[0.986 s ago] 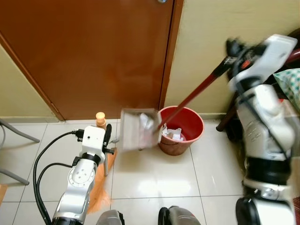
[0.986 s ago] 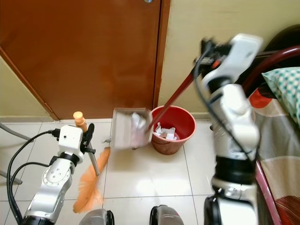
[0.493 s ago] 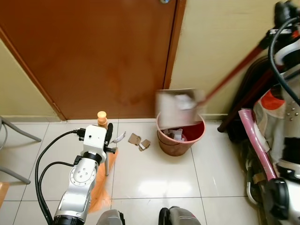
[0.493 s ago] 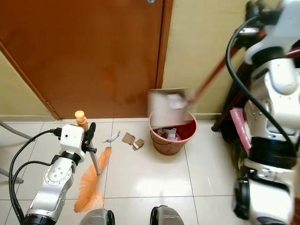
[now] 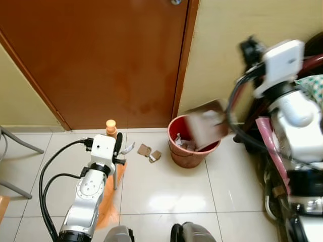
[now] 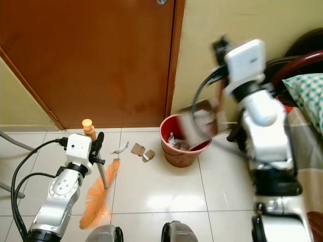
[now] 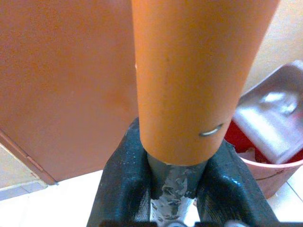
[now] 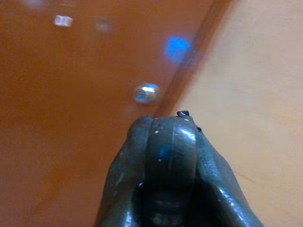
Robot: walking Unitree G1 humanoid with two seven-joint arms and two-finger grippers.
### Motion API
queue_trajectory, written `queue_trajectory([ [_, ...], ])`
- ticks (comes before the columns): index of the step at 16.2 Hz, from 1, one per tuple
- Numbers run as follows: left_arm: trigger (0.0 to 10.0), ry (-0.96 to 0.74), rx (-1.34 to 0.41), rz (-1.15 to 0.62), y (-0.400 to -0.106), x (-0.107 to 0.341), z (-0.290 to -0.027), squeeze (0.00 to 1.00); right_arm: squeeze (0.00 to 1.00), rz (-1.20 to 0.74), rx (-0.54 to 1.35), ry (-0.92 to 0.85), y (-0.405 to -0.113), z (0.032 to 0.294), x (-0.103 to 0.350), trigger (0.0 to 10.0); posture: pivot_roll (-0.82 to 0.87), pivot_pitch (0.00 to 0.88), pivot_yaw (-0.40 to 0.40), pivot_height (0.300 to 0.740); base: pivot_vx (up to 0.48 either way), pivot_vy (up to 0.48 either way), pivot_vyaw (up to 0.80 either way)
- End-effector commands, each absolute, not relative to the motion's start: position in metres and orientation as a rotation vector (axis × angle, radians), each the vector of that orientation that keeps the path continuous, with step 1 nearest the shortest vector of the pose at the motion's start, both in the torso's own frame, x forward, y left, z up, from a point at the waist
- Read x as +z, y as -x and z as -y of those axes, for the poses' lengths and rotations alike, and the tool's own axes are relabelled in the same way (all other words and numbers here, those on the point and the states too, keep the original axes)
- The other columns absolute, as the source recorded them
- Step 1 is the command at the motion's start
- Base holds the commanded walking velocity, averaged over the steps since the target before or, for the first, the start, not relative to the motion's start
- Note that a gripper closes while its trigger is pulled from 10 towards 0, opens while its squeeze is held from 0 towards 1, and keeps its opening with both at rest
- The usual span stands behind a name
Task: Sweep floor
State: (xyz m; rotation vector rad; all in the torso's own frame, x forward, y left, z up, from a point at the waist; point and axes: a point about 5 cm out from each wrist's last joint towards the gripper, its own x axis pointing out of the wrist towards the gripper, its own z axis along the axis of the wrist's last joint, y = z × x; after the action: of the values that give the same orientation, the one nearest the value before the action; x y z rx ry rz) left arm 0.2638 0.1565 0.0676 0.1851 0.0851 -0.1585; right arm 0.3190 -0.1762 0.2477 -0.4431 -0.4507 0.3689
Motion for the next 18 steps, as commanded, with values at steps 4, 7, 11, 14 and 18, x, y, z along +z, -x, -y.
queue_trajectory([
  [4,10.0,-0.187,-0.177,-0.104,-0.262,0.064,-0.153,0.00,0.00,0.426,0.662,0.621,-0.301,0.143,0.218,10.0,-0.06,0.073,-0.021,0.740,0.000,0.000,0.00],
  [7,10.0,-0.187,-0.178,-0.101,-0.263,0.064,-0.152,0.00,0.00,0.544,0.575,0.716,-0.302,0.142,0.229,10.0,-0.06,0.073,-0.021,0.740,0.000,0.000,0.00],
  [11,10.0,-0.189,-0.178,-0.098,-0.264,0.065,-0.152,0.00,0.00,0.705,0.509,0.614,-0.302,0.132,0.272,10.0,-0.06,0.076,-0.019,0.740,0.000,0.000,0.00],
  [14,10.0,-0.188,-0.177,-0.094,-0.266,0.066,-0.152,0.00,0.00,0.806,0.489,0.526,-0.302,0.123,0.302,10.0,-0.06,0.070,-0.019,0.740,0.000,0.000,0.00],
  [18,10.0,-0.186,-0.177,-0.093,-0.267,0.066,-0.151,0.00,0.00,0.809,0.421,0.324,-0.308,0.126,0.322,10.0,-0.05,0.065,-0.022,0.740,0.000,0.000,0.00],
])
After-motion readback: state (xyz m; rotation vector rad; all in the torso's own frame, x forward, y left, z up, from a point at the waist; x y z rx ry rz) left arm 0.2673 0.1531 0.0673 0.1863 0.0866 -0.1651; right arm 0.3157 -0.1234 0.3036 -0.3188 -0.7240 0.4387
